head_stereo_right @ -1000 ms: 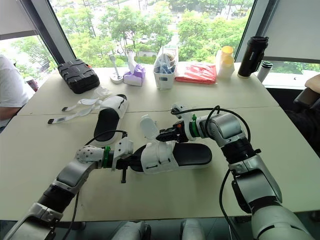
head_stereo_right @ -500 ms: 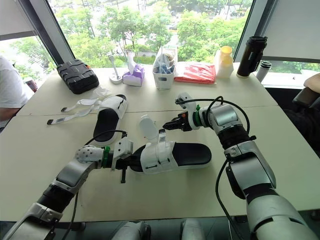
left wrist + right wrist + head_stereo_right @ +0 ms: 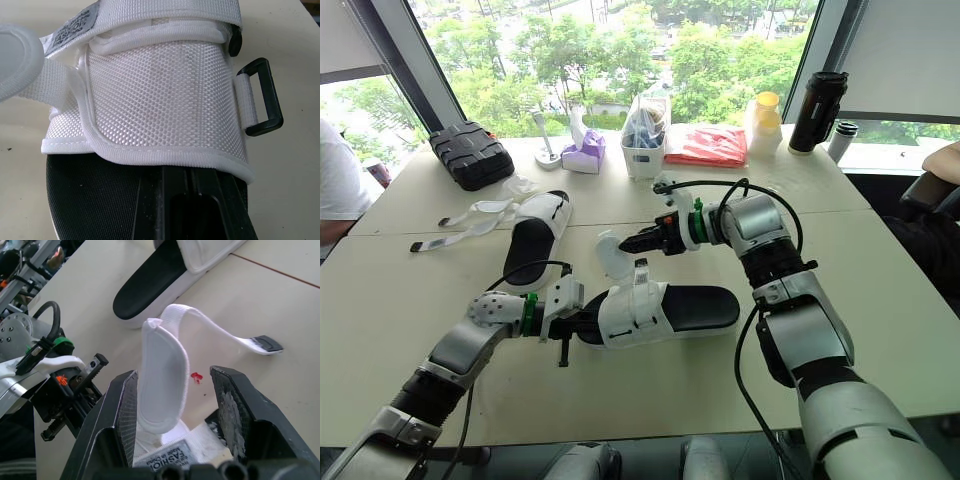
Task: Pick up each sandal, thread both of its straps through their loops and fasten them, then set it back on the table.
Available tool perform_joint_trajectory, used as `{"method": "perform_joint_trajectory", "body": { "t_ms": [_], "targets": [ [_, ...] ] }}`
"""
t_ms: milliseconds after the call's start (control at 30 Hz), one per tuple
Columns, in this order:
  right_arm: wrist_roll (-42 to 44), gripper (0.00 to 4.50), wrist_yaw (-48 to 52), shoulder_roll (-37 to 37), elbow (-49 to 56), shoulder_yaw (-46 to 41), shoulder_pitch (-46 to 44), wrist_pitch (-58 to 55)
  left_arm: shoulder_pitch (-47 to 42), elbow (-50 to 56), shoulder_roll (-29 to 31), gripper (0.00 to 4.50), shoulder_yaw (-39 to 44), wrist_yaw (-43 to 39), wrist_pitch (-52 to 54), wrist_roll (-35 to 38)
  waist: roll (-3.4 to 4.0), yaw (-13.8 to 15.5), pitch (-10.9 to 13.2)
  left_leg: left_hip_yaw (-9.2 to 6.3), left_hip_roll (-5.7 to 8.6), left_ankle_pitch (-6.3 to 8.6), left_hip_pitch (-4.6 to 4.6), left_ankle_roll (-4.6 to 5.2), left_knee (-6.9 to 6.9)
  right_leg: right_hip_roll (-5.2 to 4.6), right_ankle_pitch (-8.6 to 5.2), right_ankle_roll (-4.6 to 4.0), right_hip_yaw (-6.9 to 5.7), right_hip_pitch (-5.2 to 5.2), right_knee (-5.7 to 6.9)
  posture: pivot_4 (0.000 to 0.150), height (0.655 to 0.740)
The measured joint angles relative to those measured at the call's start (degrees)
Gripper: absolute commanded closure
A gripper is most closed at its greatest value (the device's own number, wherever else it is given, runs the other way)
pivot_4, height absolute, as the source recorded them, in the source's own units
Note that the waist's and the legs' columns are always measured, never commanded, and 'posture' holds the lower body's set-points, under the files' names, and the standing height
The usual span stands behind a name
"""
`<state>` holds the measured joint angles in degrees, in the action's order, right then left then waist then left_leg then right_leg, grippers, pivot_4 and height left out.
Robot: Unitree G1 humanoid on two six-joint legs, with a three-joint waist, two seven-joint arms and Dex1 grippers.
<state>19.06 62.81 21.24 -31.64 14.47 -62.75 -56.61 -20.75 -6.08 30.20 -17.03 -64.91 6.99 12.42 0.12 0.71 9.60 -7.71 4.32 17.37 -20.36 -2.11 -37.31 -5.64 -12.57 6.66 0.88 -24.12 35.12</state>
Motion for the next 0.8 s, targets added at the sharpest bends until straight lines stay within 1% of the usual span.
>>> {"method": "perform_joint_trajectory", "body": {
  "t_ms": [200, 500, 600, 800],
  "targets": [
    [-1.01, 2.06, 1.92, -2.91, -2.98, 2.2, -0.01, 2.29, 0.28, 0.52, 0.11, 4.5, 0.06, 0.31, 0.31, 0.0, 0.01, -0.05, 0.0, 0.0, 0.0, 0.0, 0.0, 0.0, 0.0, 0.0, 0.0, 0.0, 0.0, -0.03, 0.02, 0.15, 0.74],
    [-2.91, 2.06, 6.24, -7.47, -10.35, 3.18, -2.28, 5.8, 1.07, 1.81, 0.23, 4.5, 0.23, 1.43, 1.22, 0.0, 0.02, -0.12, -0.01, -0.01, 0.02, 0.0, 0.01, -0.01, 0.01, 0.0, 0.0, -0.01, 0.01, -0.03, 0.03, 0.15, 0.74],
    [-3.93, 2.06, 7.88, -8.97, -13.85, 3.34, -3.11, 7.61, 1.2, 1.91, 0.24, 4.5, 0.33, 1.48, 1.25, 0.0, 0.02, -0.17, -0.01, 0.0, 0.06, 0.0, 0.01, -0.01, 0.01, 0.0, 0.0, -0.01, 0.01, -0.04, 0.04, 0.15, 0.74],
    [-8.19, 2.06, 9.7, -11.64, -24.53, 3.44, -6.1, 15.62, 1.53, 2.3, 0.3, 4.5, 0.54, 1.67, 1.49, 0.0, 0.03, -0.28, -0.01, 0.0, 0.09, -0.01, 0.02, -0.02, 0.03, 0.0, 0.0, -0.01, 0.02, -0.06, 0.08, 0.15, 0.74]
  ]
}}
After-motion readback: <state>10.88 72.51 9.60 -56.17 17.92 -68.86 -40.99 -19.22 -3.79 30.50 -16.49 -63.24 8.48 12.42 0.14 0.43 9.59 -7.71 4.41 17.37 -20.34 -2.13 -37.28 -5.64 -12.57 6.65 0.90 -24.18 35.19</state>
